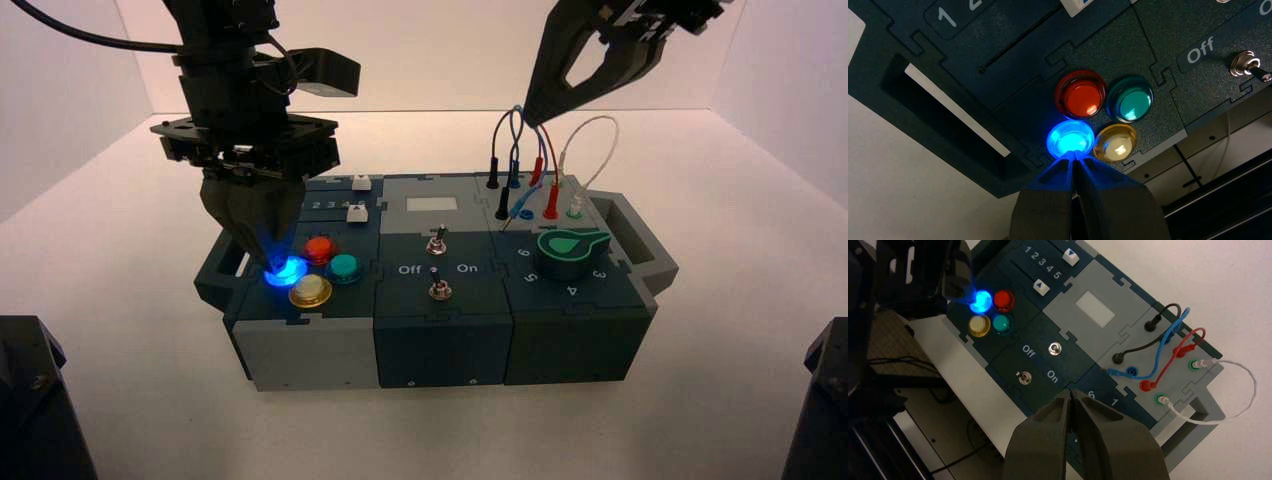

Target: Push the blue button with the left gripper.

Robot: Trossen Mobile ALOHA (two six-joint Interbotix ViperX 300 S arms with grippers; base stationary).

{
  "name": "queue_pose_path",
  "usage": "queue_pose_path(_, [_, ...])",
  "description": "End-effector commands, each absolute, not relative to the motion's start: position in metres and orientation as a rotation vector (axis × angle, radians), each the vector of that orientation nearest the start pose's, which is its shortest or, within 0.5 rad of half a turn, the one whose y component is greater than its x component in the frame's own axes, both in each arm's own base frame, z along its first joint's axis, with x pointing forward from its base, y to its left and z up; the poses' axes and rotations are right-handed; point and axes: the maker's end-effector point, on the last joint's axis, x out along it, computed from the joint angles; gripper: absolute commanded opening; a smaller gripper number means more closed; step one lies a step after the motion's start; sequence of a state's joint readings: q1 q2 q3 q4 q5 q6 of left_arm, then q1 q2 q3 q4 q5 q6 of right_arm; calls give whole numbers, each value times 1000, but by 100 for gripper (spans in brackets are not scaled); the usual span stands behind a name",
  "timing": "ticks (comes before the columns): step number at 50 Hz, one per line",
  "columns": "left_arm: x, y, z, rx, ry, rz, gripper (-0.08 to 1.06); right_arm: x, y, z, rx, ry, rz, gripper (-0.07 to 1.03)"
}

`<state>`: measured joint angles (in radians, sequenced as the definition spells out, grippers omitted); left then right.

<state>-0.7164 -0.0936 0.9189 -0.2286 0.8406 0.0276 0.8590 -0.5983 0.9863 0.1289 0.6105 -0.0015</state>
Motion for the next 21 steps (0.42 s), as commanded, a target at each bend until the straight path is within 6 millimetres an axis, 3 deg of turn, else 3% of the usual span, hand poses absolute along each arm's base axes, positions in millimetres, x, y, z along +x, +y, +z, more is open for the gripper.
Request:
queue_pose_path(1, [151,-171,44,367,1633,-577,-3,159,206,162,-289,930,817,-2])
queue_pose_path(10, [152,-171,62,355,1572,-600,-3,159,204,162,-295,899,821,-2])
queue_pose_path(21, [150,-169,65,360,1566,-604,-3,162,204,164,-304,881,819,-2])
